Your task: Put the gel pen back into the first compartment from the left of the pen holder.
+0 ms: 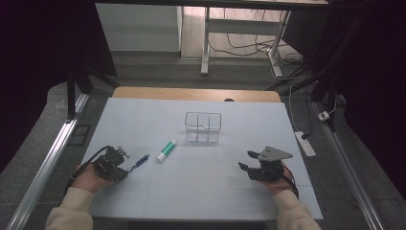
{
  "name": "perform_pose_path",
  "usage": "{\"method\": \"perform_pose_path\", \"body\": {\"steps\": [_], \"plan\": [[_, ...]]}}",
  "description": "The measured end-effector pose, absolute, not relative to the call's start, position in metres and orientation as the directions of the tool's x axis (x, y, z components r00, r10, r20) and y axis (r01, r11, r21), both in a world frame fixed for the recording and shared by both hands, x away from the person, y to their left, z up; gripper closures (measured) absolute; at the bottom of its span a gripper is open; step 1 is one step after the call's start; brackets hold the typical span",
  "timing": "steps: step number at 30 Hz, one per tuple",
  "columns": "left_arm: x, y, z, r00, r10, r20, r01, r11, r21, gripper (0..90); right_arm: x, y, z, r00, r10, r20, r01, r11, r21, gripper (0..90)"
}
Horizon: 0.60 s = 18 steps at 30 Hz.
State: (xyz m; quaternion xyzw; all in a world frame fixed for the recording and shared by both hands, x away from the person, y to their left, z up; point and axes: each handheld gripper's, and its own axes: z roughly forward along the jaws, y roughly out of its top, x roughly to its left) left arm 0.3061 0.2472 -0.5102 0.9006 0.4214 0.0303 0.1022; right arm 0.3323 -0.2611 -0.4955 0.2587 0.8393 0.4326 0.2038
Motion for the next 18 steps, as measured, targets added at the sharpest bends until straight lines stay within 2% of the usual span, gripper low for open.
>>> {"method": "perform_pose_path", "body": {"steps": [5, 7, 18], "plan": [[0.305, 0.251, -0.510, 0.645, 0.763, -0.046, 0.750, -0.619, 0.233, 79.4, 0.332, -0.261, -0.495, -0.781, 0.613, -0.119, 0.258, 0.491, 0.832, 40.9], [0.304, 0.251, -0.508, 0.642, 0.766, -0.015, 0.746, -0.620, 0.243, 79.5, 0.332, -0.261, -0.495, -0.781, 0.614, -0.118, 0.258, 0.489, 0.833, 40.9], [0.299, 0.255, -0.492, 0.648, 0.762, -0.012, 0.716, -0.603, 0.351, 79.5, 0.332, -0.261, -0.495, -0.780, 0.613, -0.121, 0.257, 0.491, 0.832, 41.0]]}}
